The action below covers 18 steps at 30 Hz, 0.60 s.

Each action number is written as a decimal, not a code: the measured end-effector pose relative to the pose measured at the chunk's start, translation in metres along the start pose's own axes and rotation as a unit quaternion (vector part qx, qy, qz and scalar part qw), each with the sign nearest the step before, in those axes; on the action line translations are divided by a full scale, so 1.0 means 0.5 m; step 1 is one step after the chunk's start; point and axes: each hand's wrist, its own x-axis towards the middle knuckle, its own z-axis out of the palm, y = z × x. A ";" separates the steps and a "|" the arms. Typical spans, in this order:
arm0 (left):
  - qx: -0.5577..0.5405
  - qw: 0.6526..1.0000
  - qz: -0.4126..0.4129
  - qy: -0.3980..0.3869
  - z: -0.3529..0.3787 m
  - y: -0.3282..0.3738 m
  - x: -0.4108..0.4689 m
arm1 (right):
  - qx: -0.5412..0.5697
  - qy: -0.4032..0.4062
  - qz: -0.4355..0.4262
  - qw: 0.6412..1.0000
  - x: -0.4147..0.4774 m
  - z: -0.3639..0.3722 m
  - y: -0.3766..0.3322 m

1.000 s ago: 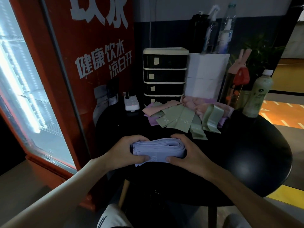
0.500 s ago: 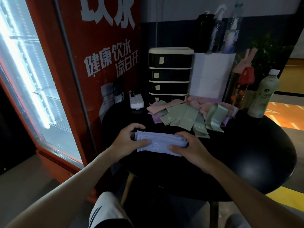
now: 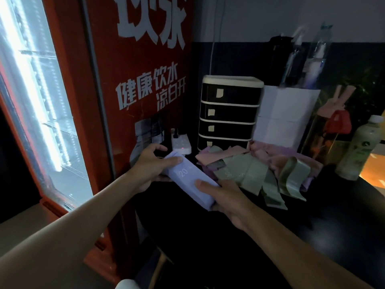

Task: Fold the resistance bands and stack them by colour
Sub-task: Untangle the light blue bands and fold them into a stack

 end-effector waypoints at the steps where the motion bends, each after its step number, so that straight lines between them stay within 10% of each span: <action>1: 0.008 1.000 0.003 0.006 -0.007 0.005 0.020 | -0.001 0.005 -0.011 1.000 0.017 0.012 -0.004; 11: 0.096 0.994 0.014 0.046 -0.064 -0.045 0.206 | -0.126 0.123 -0.033 0.984 0.189 0.099 -0.007; 18: 0.140 0.988 0.070 0.013 -0.041 -0.088 0.249 | -0.311 0.273 -0.134 0.901 0.195 0.104 0.020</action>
